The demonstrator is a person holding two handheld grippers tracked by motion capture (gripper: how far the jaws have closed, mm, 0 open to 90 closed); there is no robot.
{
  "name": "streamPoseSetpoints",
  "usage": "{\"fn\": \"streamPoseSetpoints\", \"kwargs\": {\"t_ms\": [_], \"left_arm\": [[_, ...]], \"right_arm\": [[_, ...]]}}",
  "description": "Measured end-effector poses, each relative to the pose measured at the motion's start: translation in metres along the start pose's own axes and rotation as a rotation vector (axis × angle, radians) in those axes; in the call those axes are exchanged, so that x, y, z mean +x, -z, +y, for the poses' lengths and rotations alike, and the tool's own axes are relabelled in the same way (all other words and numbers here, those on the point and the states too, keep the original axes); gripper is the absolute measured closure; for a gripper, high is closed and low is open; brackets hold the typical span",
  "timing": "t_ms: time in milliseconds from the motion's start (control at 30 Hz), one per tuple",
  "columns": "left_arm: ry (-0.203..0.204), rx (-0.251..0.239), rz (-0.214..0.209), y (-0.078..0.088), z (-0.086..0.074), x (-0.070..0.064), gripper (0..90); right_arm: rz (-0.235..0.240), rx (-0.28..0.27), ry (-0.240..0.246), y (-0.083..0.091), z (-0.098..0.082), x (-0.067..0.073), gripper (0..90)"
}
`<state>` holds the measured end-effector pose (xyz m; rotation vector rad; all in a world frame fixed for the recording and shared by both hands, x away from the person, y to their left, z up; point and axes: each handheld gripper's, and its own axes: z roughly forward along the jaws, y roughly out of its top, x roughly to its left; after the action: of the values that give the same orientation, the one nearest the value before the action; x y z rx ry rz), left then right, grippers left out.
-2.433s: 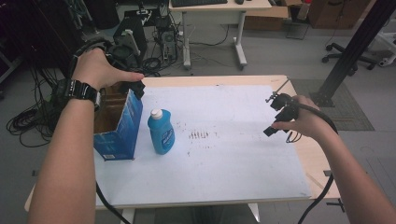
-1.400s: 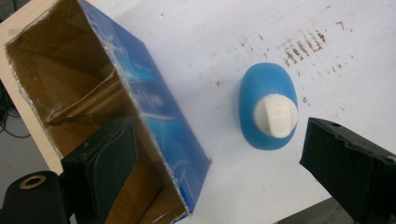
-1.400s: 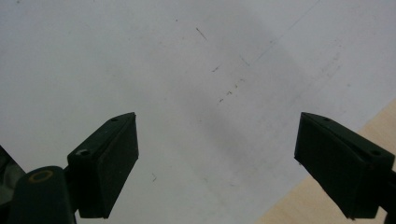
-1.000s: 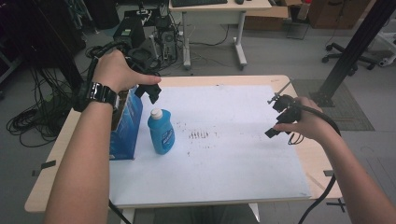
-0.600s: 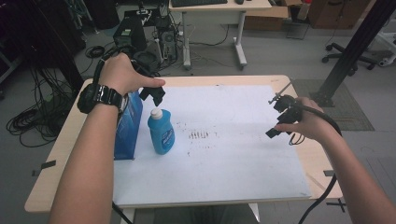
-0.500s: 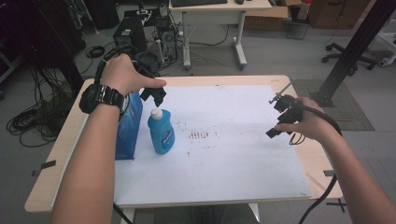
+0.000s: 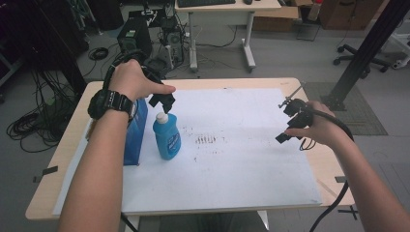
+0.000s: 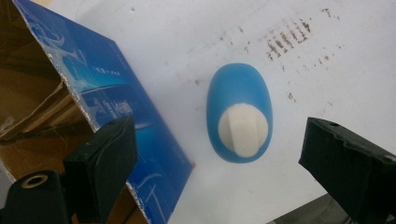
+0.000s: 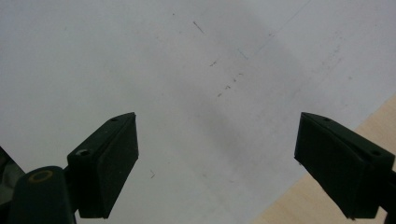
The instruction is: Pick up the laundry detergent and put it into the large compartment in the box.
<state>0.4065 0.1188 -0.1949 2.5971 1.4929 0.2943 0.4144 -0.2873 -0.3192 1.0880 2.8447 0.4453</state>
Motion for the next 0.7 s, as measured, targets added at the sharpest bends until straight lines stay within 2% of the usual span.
{"fn": "streamPoseSetpoints", "kwargs": {"t_ms": [367,700], "left_arm": [[-0.006,0.015,0.009,-0.005,0.002,-0.003,11.3],[-0.004,0.025,-0.006,-0.014,0.003,-0.007,11.4]], "right_arm": [[0.001,0.005,-0.006,-0.002,-0.001,-0.001,13.5],[0.003,0.004,-0.005,-0.004,-0.002,-0.001,13.5]]}}
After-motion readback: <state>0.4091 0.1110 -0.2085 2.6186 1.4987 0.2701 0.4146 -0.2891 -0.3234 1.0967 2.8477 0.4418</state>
